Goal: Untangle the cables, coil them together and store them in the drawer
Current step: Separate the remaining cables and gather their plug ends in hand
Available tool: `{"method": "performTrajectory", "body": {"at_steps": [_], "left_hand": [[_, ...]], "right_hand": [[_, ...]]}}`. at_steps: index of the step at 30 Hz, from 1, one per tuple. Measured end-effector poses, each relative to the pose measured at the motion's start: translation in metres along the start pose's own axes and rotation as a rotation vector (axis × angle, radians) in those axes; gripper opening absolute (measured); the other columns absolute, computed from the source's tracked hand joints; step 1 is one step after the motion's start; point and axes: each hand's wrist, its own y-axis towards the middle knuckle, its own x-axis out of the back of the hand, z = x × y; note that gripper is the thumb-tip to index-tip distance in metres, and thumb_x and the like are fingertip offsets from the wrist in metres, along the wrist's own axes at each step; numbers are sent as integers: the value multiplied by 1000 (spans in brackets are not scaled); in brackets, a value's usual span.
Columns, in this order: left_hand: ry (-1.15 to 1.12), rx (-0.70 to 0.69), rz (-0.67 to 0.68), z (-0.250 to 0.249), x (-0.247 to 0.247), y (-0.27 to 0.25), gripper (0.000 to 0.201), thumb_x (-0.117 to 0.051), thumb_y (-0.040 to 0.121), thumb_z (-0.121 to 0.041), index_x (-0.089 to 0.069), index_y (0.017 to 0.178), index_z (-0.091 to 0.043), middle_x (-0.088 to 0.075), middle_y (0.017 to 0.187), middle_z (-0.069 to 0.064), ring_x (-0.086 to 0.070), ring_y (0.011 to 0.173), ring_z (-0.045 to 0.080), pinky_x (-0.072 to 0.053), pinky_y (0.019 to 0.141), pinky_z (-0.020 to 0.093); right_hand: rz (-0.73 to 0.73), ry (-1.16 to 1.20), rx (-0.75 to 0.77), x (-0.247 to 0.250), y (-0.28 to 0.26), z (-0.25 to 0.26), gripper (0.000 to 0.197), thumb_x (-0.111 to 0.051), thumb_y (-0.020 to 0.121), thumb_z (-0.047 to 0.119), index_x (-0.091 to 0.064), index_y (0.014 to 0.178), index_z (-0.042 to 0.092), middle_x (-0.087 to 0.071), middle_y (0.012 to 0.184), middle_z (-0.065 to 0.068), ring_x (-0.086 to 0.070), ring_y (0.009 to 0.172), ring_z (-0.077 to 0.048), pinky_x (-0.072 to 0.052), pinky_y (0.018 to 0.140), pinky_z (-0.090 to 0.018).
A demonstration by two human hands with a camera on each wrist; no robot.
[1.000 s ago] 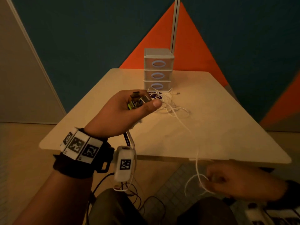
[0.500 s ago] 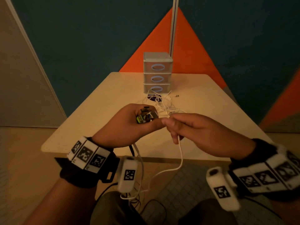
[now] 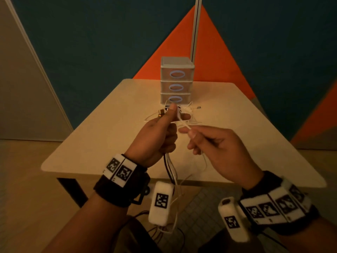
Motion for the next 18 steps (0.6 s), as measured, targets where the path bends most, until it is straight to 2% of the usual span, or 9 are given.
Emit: {"method": "performTrajectory", "body": {"at_steps": [2,5,8,10,12,13,14,16,18], "left_hand": [[-1,-13,3,-3,-2,2,55,-53,89,-61,-66,103,-9,-13,64,0,-16,51,13,-12,50,29],[73,-88,-24,-4,-4,4,36,-50,100,-46,-52,86,-13,-17,57,-3,-15,49,14,-15,49,29],[124,-132,-85,-5,2,5,38,-46,103,-47,-50,84,-14,-19,61,1,-15,52,16,-18,49,29],[159,-157,-118,-6,8,3,40,-46,102,-50,-51,84,-14,-20,65,10,-16,55,18,-19,54,33],[154,-153,-114,-5,13,1,42,-47,100,-51,-50,82,-14,-29,70,17,-16,57,19,-16,60,39],[127,-144,-102,-4,13,-1,42,-47,100,-52,-49,79,-15,-33,71,17,-17,57,19,-15,62,40],[92,-139,-97,-3,14,-1,43,-46,99,-52,-47,77,-16,-36,68,11,-17,57,20,-15,62,40],[44,-143,-129,-1,15,-1,43,-45,100,-54,-46,75,-19,-33,63,0,-22,60,21,-25,62,37],[7,-153,-181,-3,19,0,42,-45,100,-55,-47,78,-20,-33,62,-3,-38,62,17,-41,69,38]], "right_hand": [[24,23,-35,-9,0,-9,24,-56,100,26,-76,113,21,-71,79,1,-66,70,-14,-54,68,-21],[51,62,-95,-14,0,-18,22,-53,103,26,-75,100,21,-68,75,3,-64,66,-12,-53,66,-22],[165,65,-137,-15,-9,-27,25,-49,105,24,-70,92,20,-66,72,2,-64,65,-14,-53,66,-23],[239,27,-144,-19,-19,-35,25,-50,105,23,-69,89,23,-67,71,1,-66,66,-12,-55,68,-24],[276,-10,-135,-21,-27,-44,25,-53,105,23,-68,86,28,-70,73,2,-69,71,-10,-58,73,-27],[294,-41,-129,-20,-31,-48,25,-54,104,22,-69,85,30,-71,75,4,-70,73,-8,-57,75,-25],[322,-76,-125,-20,-33,-52,25,-56,104,22,-70,86,31,-73,77,6,-71,76,-7,-56,77,-23],[383,-117,-160,-19,-39,-58,23,-58,103,22,-73,88,30,-76,80,5,-73,78,-7,-56,79,-22],[423,-128,-224,-19,-47,-64,19,-60,102,25,-77,92,24,-77,83,4,-74,78,-7,-56,79,-22]]}}
